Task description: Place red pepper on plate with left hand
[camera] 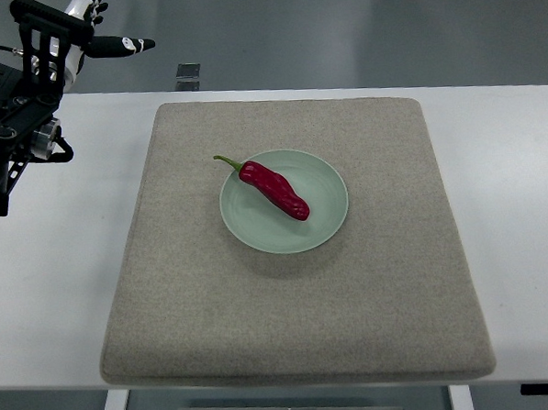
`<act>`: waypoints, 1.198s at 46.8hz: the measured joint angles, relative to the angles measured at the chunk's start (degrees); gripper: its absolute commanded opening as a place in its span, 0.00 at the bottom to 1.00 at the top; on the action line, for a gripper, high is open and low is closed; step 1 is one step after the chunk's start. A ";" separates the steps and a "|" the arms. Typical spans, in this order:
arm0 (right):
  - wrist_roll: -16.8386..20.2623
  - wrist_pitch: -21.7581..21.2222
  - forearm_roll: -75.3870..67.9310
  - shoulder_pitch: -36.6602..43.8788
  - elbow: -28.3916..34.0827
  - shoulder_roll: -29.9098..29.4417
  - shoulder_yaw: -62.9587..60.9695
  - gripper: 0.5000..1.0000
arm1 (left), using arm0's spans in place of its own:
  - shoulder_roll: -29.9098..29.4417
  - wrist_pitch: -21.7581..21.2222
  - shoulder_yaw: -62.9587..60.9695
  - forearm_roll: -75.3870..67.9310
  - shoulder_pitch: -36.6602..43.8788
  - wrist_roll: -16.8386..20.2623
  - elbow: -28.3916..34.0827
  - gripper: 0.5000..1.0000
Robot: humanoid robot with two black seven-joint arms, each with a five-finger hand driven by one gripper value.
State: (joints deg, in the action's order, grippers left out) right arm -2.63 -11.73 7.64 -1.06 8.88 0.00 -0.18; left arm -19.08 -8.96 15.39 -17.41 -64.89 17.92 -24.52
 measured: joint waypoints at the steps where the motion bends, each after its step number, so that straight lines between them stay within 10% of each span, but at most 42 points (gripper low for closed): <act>1: 0.00 0.00 0.00 0.00 0.00 0.00 0.00 0.86 | 0.00 0.00 0.00 2.76 0.00 0.00 0.02 0.98; 15: 0.00 0.00 0.00 0.00 0.00 0.00 0.00 0.86 | 0.03 3.07 2.85 22.81 0.52 -0.68 1.12 0.98; 36: 0.00 -0.01 0.00 -0.01 -0.01 0.00 0.00 0.86 | 1.12 21.94 5.34 35.51 2.24 -0.88 5.93 0.98; 56: -0.02 0.01 0.00 0.01 0.00 0.00 0.00 0.86 | 4.10 24.10 10.57 36.77 4.30 -0.88 5.75 0.98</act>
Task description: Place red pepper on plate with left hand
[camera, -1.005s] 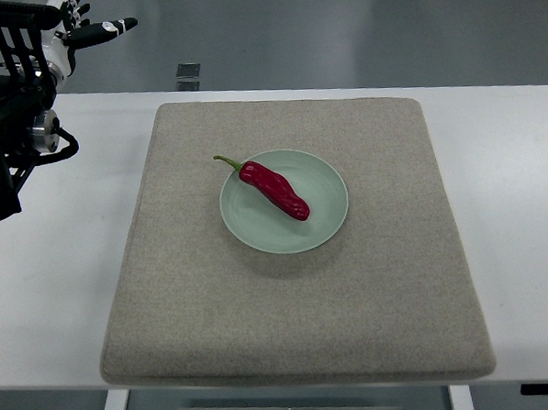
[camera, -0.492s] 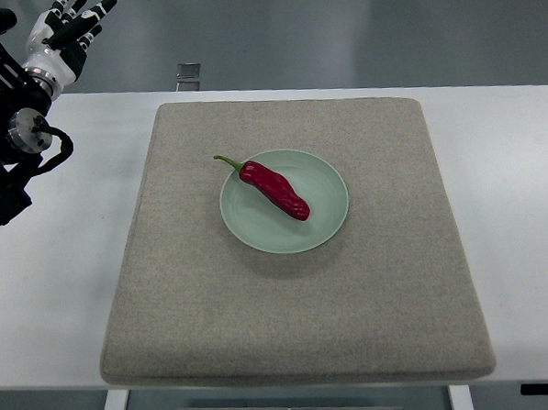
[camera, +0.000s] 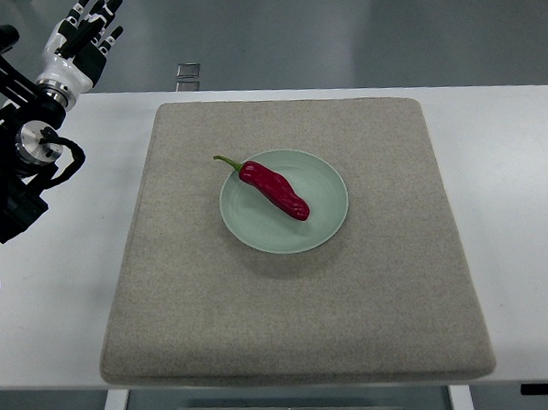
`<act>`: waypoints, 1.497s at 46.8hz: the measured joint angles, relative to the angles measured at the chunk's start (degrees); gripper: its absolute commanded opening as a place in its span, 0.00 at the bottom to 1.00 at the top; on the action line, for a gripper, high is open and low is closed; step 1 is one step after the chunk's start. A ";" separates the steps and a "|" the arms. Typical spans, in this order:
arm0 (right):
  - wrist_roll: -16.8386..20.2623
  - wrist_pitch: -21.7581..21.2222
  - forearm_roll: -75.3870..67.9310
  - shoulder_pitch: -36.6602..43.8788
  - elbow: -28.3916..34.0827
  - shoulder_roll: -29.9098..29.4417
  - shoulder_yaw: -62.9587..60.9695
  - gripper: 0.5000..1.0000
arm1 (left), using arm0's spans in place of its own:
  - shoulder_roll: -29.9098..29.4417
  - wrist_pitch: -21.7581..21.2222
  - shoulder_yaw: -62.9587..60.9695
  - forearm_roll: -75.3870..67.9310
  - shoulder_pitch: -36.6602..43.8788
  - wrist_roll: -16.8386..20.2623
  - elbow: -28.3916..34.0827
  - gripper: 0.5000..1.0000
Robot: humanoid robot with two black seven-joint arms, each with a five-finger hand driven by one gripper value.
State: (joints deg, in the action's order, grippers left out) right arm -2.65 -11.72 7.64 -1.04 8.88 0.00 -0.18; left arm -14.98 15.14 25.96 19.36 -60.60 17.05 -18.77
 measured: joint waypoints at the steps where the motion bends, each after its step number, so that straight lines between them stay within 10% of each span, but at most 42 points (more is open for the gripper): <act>1: 0.01 0.00 0.00 -0.01 0.00 0.00 0.00 0.86 | 0.31 -0.11 0.52 -0.01 0.13 0.00 0.02 0.98; 70: 0.06 -0.57 0.00 -0.04 0.15 0.00 0.00 0.86 | 5.39 1.65 2.11 -1.08 2.08 0.16 0.03 0.98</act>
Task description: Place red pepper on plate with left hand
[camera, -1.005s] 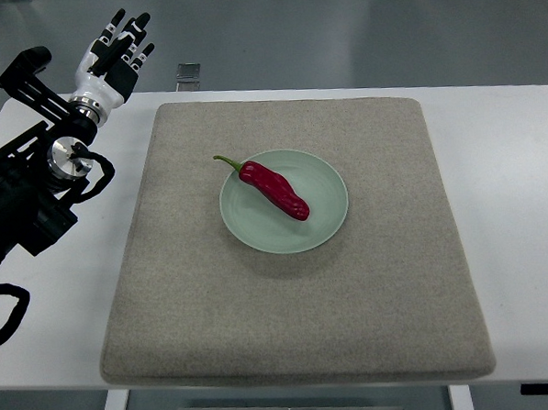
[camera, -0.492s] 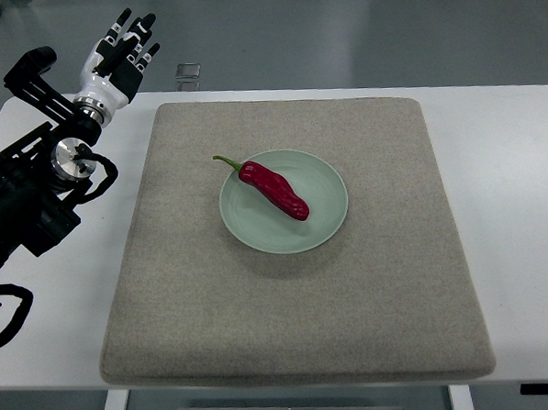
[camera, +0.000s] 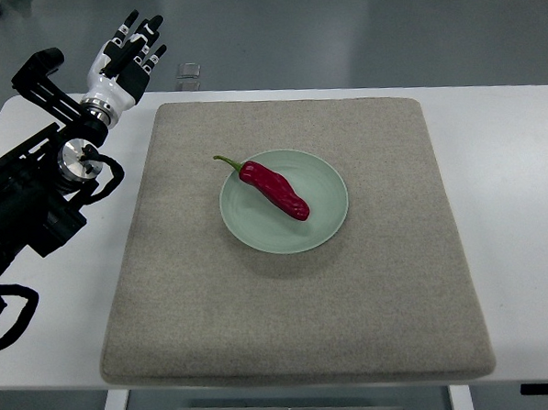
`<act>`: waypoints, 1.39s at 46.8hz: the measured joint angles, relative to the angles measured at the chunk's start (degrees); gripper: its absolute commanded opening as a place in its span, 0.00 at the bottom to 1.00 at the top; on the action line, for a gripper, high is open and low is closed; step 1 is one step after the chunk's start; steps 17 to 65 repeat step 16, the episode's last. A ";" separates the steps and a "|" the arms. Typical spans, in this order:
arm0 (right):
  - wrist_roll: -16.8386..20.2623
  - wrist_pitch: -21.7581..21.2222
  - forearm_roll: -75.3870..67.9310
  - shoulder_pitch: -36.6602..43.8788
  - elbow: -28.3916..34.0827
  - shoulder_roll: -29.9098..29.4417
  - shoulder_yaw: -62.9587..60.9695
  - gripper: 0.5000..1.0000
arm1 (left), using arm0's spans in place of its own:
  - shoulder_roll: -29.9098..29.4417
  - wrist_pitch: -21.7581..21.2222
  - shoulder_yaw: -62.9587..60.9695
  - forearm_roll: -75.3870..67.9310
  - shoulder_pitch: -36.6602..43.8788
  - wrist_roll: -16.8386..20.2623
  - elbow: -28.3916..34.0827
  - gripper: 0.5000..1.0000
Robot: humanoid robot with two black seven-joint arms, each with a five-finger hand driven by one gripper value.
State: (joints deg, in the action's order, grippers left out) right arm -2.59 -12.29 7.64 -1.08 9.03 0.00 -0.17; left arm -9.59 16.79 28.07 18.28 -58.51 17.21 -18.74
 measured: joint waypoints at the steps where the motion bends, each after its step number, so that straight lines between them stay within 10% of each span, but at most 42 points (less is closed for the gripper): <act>1: 0.02 -0.16 0.05 -0.02 0.29 0.00 0.02 0.86 | 0.00 0.00 -0.01 0.00 0.00 -0.03 0.01 0.98; 65: 0.07 -0.33 0.33 -0.38 0.89 0.00 0.35 0.86 | 0.00 -0.10 0.14 0.07 -0.05 -0.05 -0.08 0.98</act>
